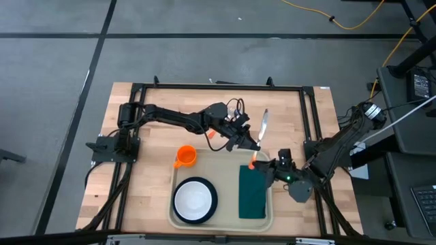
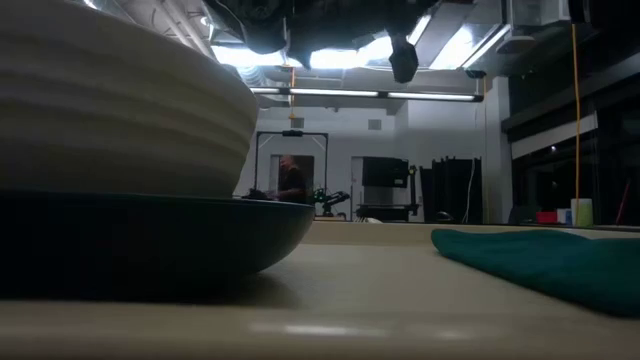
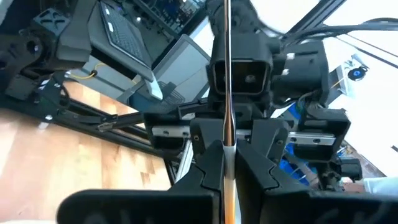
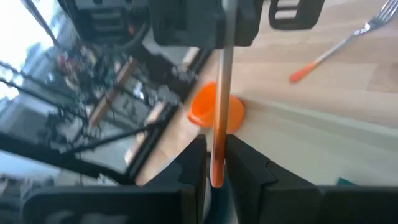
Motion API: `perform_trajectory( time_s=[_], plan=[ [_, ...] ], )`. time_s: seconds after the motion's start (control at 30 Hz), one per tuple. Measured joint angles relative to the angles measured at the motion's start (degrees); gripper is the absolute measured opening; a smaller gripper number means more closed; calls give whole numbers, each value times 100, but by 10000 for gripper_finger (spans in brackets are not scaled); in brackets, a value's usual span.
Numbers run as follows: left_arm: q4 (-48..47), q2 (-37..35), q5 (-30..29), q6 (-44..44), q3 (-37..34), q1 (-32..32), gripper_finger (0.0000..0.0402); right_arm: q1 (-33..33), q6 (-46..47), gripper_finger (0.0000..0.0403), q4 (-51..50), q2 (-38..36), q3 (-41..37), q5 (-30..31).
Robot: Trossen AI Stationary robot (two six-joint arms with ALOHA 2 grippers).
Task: Set up tray
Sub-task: Put the orange knife on the green napkin
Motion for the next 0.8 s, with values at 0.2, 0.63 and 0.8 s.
perform_trajectory(
  time_s=[0.2,0.63,0.8],
  plan=[
    [-206,48,-115,137,-28,268,7,-291,-90,60,-967,-584,59,-1444],
    [58,-76,-145,291,-17,751,7,-751,-322,60,-2656,-1771,37,-887],
    [-16,-84,-168,465,169,862,7,-1224,-890,60,-2917,-1886,28,-1204]
  ],
)
